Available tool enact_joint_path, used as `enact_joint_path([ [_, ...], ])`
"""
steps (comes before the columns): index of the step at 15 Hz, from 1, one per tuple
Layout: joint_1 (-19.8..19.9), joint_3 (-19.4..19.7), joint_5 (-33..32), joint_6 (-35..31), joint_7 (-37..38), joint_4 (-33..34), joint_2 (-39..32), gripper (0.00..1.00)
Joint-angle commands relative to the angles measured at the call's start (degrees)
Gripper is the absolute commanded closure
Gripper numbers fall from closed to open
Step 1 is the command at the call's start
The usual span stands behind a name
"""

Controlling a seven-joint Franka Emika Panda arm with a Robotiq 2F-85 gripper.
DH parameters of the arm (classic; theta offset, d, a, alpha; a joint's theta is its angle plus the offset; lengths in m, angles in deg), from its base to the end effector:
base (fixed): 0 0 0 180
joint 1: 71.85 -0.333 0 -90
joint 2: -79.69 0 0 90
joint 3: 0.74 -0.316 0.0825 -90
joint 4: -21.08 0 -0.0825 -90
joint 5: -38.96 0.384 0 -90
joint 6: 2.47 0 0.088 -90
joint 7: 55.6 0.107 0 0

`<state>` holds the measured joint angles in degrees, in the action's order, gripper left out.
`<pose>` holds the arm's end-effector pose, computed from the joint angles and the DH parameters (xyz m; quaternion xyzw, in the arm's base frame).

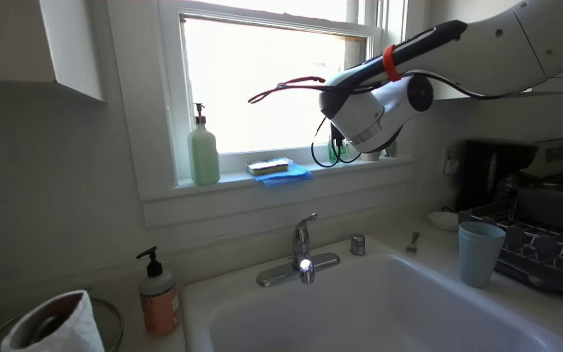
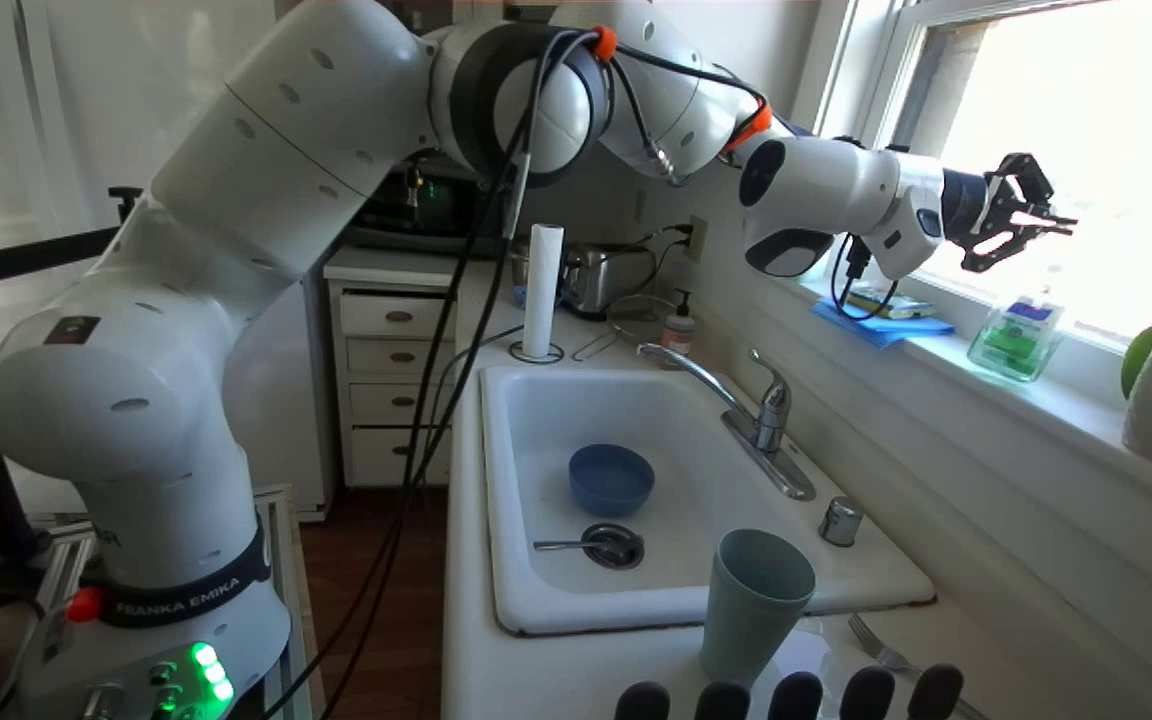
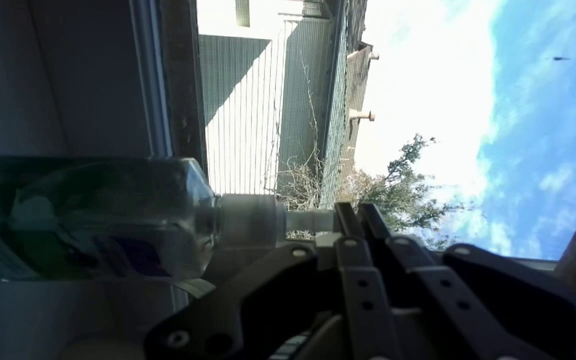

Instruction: Put the bottle on the window seal upright

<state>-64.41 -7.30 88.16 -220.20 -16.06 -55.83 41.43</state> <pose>0.7028 -0.1426 0.5028 -0.3734 0.6024 -0.6213 0.3342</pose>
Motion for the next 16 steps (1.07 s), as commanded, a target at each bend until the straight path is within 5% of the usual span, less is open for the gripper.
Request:
enact_joint_path([
  [1,-1.88,0.90,0.74,-4.33,0.32,8.26,-5.04,0.99],
  [7,-1.97,-0.51,2.25,-4.56,-3.22,15.53,-10.16,0.99],
  [9,-1.93,-0.89,2.64,-4.68,-4.04,17.13,-11.45,0.68],
  [16,-2.31,-0.61,2.63,-5.46,-4.27,19.87,-11.83,0.21],
])
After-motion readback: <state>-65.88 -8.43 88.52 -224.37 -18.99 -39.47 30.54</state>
